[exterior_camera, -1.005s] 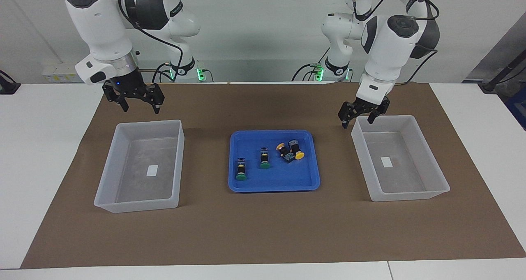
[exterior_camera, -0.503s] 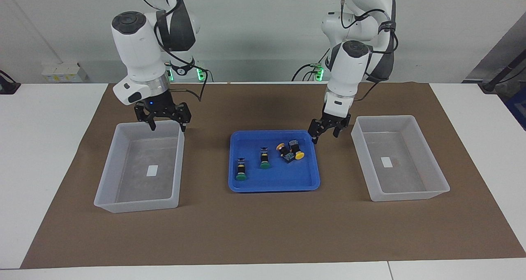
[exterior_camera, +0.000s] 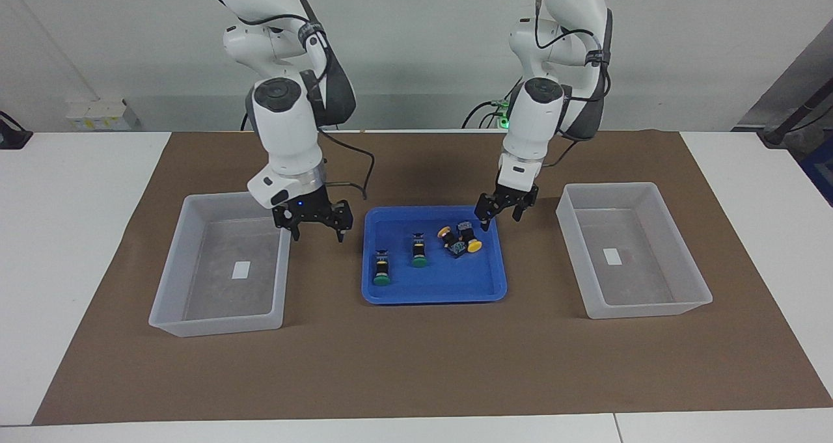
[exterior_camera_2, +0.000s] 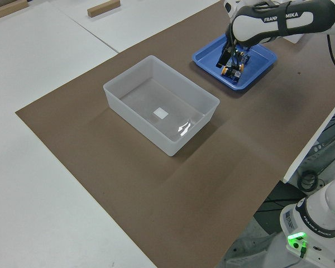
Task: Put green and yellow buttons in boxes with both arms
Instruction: 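Grasp a yellow button with the left gripper while the right gripper grasps a green button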
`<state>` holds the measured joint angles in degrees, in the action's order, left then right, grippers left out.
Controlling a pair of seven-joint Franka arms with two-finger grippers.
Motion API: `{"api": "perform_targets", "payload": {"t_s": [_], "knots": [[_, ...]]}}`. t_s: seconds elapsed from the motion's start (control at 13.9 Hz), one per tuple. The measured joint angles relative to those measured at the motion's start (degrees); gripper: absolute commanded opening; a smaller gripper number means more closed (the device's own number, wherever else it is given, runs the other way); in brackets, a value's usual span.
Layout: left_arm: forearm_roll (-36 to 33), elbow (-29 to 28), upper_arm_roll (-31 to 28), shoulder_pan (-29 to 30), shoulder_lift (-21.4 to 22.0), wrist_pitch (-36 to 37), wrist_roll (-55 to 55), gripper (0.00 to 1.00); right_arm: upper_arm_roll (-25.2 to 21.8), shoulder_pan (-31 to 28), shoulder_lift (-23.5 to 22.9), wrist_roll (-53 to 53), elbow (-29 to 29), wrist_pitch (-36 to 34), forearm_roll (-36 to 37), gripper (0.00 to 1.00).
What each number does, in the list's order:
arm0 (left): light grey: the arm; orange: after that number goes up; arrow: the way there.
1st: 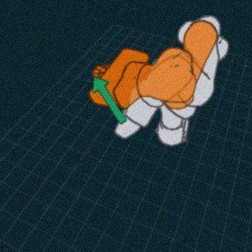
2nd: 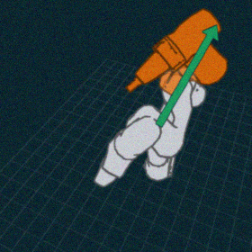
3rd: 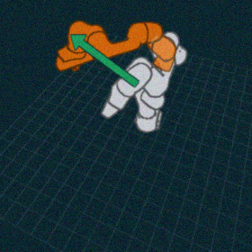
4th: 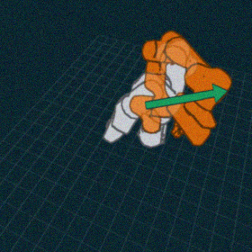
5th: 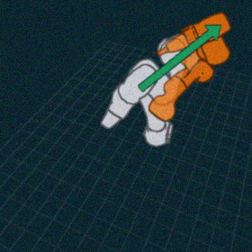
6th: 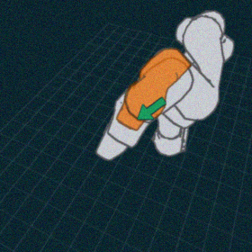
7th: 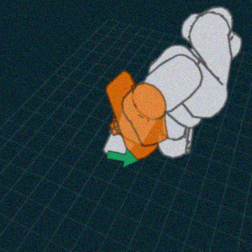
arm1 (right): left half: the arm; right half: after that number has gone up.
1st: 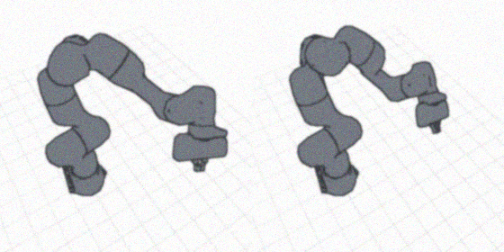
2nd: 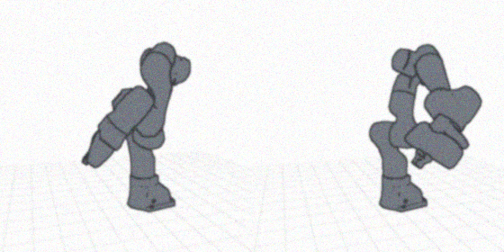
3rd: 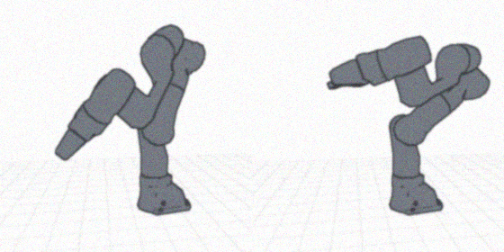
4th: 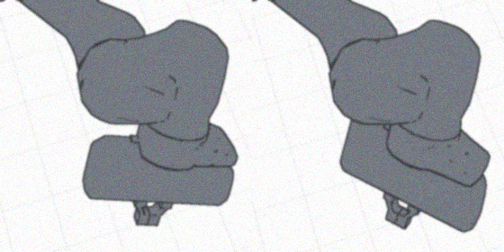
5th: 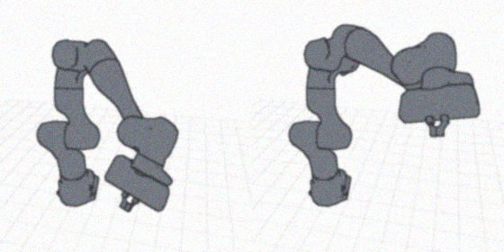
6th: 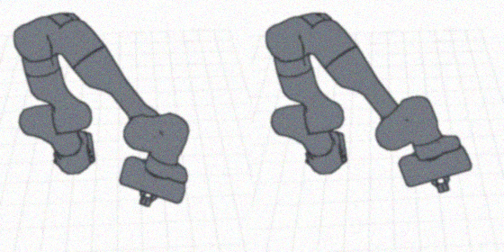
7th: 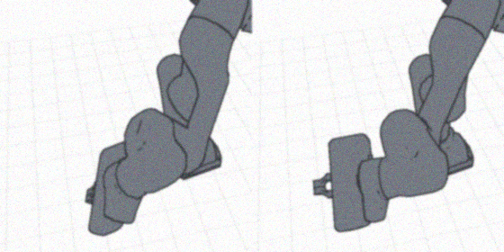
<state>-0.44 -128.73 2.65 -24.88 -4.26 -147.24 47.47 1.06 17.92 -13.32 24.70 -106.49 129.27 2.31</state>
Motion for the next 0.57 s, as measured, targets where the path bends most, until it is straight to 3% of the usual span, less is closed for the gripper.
{"api": "perform_targets", "payload": {"t_s": [0.36,0.5,0.57], "knots": [[0.0,-0.15,0.0,-2.32,-4.28,-3.63,1.1,1.0,0.0,5.73,-5.02,7.94,1.41,4.82,2.32,1.0],[0.0,-0.15,-0.07,-3.27,-5.44,-4.81,1.17,0.98,0.0,7.62,-7.3,11.46,3.02,4.88,5.66,0.84],[0.0,-0.15,-0.06,-3.71,-5.97,-5.85,1.26,0.9,0.01,8.3,-8.47,12.94,3.56,4.94,7.44,0.82]]}}
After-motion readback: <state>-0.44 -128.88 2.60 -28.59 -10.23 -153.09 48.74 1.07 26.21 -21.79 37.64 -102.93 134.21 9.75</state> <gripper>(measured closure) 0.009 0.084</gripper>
